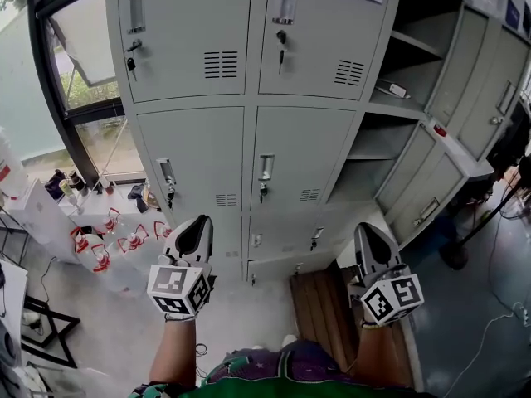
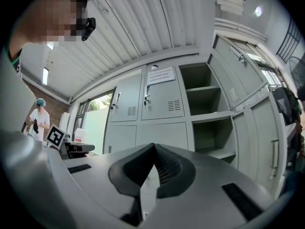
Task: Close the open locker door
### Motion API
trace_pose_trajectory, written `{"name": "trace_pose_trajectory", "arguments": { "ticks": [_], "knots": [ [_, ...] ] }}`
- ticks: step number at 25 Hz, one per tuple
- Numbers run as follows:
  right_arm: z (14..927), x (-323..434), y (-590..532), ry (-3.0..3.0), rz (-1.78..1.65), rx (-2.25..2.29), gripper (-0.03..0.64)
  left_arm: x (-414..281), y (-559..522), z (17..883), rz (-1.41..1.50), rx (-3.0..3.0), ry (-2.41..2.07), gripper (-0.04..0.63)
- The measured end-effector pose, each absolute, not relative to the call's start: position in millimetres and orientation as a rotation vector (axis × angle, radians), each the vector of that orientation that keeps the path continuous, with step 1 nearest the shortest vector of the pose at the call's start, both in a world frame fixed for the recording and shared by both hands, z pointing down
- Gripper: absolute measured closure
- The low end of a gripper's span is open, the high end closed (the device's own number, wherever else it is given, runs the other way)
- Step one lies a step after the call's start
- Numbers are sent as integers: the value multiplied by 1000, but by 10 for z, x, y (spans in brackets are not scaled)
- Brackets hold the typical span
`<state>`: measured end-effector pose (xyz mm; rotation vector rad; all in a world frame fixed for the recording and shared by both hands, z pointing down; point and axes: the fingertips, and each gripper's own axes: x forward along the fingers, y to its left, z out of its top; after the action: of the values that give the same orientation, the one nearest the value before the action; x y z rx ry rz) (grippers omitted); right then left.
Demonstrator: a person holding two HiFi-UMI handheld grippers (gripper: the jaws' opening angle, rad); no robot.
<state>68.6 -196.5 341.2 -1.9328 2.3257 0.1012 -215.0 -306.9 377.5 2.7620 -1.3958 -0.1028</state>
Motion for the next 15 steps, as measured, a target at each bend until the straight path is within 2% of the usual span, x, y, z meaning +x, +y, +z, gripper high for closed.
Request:
{"name": "trace_pose_trajectory", "arguments": {
  "ticks": [3, 11, 12, 13, 14, 15],
  "knots": [
    [3365, 818, -1865, 2293, 110, -1951, 610, -1975, -2994, 3694, -116, 2786, -1349, 572],
    [3282, 1264, -1689, 2276, 90, -1936, 612, -1344, -2854, 3506, -189, 2829, -1243, 574],
    [3318, 1286, -1685, 2310, 62, -1916, 546, -1242, -2825, 3474, -197, 2841, -1224, 574],
    [3348, 1292, -1683, 2351, 48, -1901, 435, -1143, -2802, 3457, -200, 2853, -1206, 574],
    [3357, 1296, -1679, 2386, 55, -1892, 364, -1049, -2785, 3444, -201, 2863, -1188, 574],
    [3345, 1310, -1671, 2409, 77, -1887, 320, -959, -2770, 3434, -203, 2871, -1171, 574]
  ]
}}
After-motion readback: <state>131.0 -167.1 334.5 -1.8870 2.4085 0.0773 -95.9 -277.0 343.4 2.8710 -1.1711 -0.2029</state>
